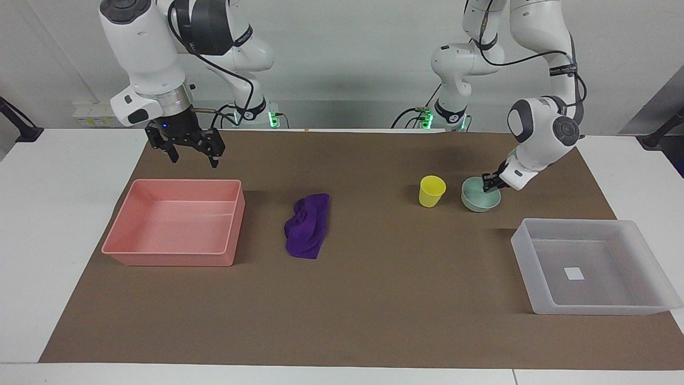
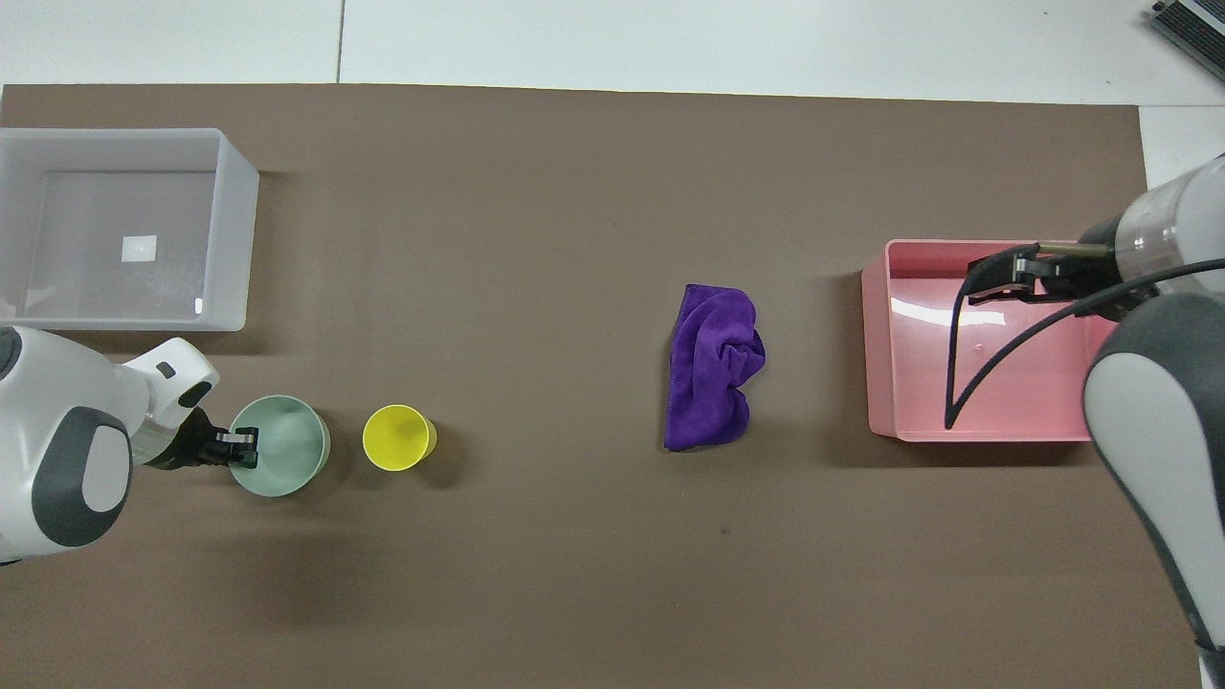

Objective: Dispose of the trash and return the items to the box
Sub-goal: 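Lift the bowl with the left gripper while the right gripper grasps the cloth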

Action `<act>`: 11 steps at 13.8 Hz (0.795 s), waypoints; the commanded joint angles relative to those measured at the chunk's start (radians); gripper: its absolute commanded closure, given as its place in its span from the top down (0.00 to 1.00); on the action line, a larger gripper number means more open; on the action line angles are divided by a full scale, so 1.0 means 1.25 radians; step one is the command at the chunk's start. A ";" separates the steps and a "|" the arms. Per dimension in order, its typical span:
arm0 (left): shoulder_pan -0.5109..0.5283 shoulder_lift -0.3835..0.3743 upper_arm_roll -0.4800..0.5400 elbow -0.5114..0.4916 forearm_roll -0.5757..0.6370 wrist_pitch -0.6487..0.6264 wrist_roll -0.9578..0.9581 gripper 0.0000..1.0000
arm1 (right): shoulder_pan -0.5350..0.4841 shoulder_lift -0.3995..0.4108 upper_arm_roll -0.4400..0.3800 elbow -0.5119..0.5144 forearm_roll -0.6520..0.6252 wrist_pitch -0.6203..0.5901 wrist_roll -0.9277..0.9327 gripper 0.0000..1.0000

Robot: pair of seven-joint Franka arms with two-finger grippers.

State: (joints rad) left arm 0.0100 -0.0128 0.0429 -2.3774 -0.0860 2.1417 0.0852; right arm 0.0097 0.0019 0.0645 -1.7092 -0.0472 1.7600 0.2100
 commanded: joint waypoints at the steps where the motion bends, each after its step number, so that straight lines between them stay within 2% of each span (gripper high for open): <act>1: 0.015 -0.007 -0.004 0.002 -0.015 0.000 0.010 0.00 | 0.029 -0.040 0.007 -0.112 0.016 0.074 -0.005 1.00; 3: 0.014 -0.011 -0.004 0.056 -0.015 -0.068 0.005 0.00 | 0.060 -0.033 0.007 -0.169 0.016 0.148 0.024 1.00; 5: 0.018 -0.007 -0.002 0.177 -0.016 -0.222 0.003 0.00 | 0.087 -0.018 0.007 -0.214 0.016 0.225 0.054 1.00; 8: 0.042 0.005 -0.002 0.373 -0.018 -0.408 -0.006 0.00 | 0.134 0.039 0.009 -0.212 0.014 0.294 0.125 1.00; 9: 0.061 0.014 -0.002 0.435 -0.017 -0.431 -0.006 0.00 | 0.150 0.061 0.007 -0.213 0.014 0.320 0.147 1.00; 11: 0.100 0.068 -0.002 0.549 -0.020 -0.425 0.002 0.00 | 0.181 0.092 0.007 -0.213 0.014 0.358 0.188 1.00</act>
State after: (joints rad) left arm 0.0873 -0.0187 0.0456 -1.8441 -0.1001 1.6513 0.0811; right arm 0.2138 0.0842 0.0736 -1.9732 -0.0455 2.1617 0.3989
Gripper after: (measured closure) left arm 0.965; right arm 0.000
